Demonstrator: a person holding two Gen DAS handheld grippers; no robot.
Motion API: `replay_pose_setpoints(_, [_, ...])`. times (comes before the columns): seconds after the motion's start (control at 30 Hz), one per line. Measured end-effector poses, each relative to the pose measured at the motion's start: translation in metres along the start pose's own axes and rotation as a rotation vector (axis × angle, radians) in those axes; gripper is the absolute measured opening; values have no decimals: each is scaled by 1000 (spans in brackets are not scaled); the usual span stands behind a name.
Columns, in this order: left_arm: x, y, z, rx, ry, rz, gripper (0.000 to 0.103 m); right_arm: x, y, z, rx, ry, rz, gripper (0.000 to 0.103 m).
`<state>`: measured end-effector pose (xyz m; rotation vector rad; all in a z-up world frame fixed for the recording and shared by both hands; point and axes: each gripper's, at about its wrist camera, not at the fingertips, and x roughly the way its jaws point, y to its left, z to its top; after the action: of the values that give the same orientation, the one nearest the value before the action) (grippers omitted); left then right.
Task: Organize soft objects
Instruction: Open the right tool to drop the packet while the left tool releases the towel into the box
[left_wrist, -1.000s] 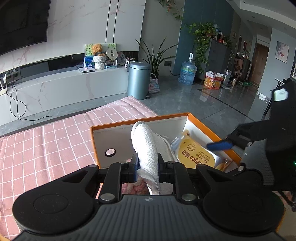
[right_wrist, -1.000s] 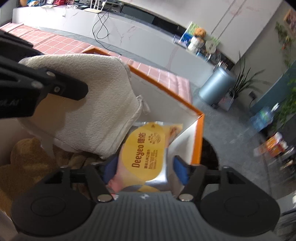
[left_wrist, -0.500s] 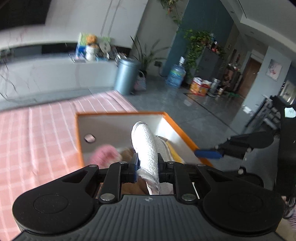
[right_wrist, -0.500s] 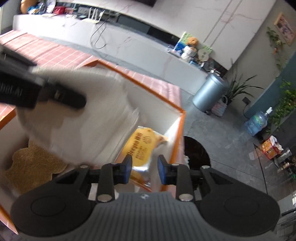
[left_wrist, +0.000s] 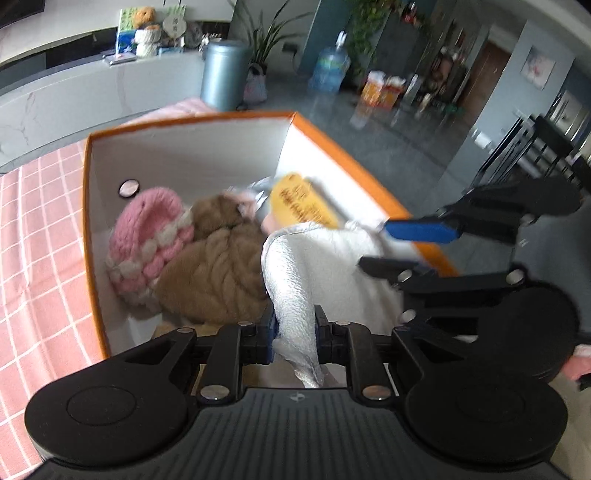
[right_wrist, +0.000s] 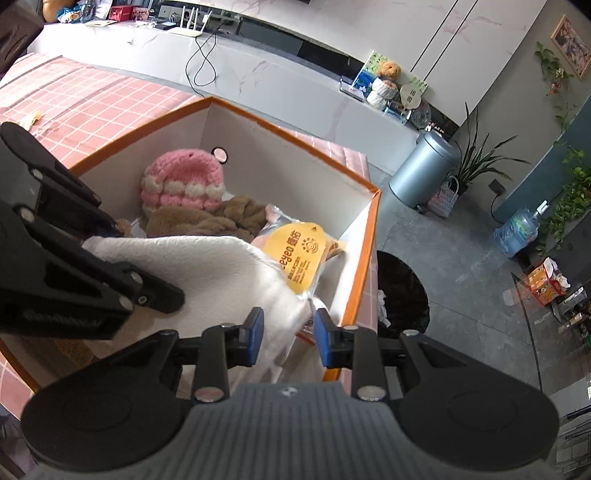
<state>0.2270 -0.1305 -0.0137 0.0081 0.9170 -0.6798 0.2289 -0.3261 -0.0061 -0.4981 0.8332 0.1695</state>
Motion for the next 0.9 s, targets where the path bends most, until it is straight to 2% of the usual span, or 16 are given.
replay_pose_setpoints(0.03, [3, -1, -2, 3, 17, 16, 23, 0, 1, 0, 0, 3, -1, 28])
replay_pose_setpoints(0.13, [4, -3, -6, 12, 39, 36, 36, 1, 2, -2, 1, 15, -8, 28])
replay_pose_setpoints(0.2, [4, -6, -7, 29, 46, 61, 39, 0, 2, -4, 0, 18, -15, 28])
replay_pose_setpoints(0.23, [3, -8, -7, 38, 46, 76, 46, -1, 2, -4, -1, 18, -20, 28])
replay_pose_setpoints(0.3, [0, -10, -10, 43, 39, 87, 54, -4, 2, -4, 1, 19, -29, 30])
replay_pose_setpoints(0.33, [-3, -10, -10, 39, 33, 91, 61, -5, 1, -4, 2, 19, -33, 32])
replay_pose_setpoints(0.47, [-18, -11, -12, 40, -15, 69, 77, -12, 3, -3, 3, 16, -42, 34])
replay_pose_setpoints(0.53, [-26, -11, -11, 41, -46, 68, 79, -16, 4, -3, 2, 10, -54, 43])
replay_pose_setpoints(0.8, [-63, -10, -12, 41, -158, 64, 83, -32, 10, 1, 19, -4, -82, 46])
replay_pose_setpoints(0.9, [-76, -9, -13, 36, -207, 66, 85, -43, 14, 4, 41, -36, -96, 49])
